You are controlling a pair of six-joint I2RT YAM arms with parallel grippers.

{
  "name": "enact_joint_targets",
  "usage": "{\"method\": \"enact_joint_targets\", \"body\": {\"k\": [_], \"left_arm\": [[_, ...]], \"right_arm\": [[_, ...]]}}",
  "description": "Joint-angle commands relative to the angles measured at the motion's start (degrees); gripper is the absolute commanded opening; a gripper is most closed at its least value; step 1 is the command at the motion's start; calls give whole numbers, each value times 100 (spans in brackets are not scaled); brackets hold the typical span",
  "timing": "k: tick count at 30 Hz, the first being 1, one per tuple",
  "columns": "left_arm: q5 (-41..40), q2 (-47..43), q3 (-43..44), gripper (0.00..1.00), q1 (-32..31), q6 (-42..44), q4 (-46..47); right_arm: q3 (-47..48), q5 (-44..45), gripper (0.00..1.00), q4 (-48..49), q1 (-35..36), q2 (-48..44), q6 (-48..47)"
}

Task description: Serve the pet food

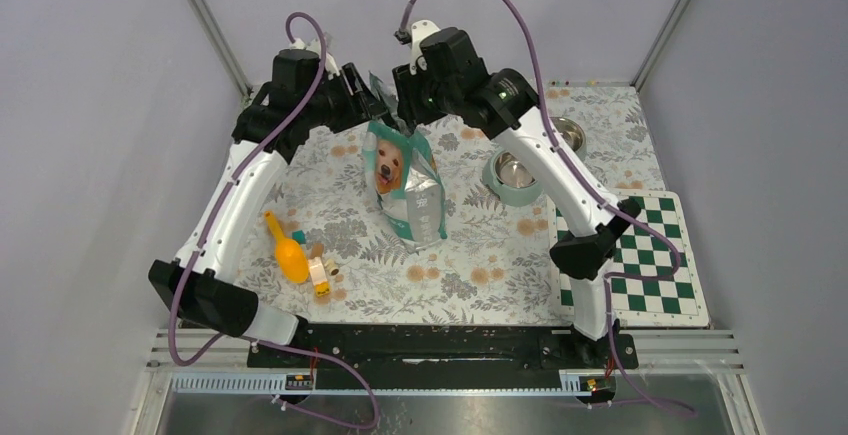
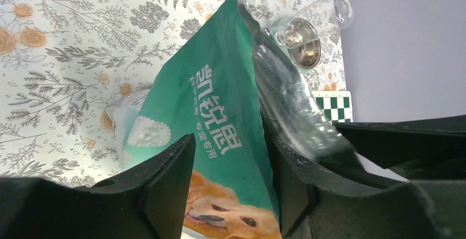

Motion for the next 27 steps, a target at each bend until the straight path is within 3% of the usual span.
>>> {"method": "enact_joint_targets", "body": {"k": [1,3,7,12,16,20,27], "left_arm": [[255,123,350,50,23,136,177],[272,177,416,39,26,154,118],[69,246,821,0,33,408,-292],[-508,355,1920,0,52,1057,-1259],[-967,418,2743,0,65,1629,-1811],[-1216,432,3332,0,100,2086,-1954],[-933,554,3969,0,163,2153,-1974]], "right_arm": [[376,-260,44,119,2,321,-196],[506,-256,34,121,7,418,-210],[840,201,0,124,5,412,-255],[1285,1156,0,239,6,51,-529],[849,1775,0,834,5,-617,-797],[413,1975,0,1427,6,-1177,-1040],[818,1951,0,1550,160,-1278,-1128]]}}
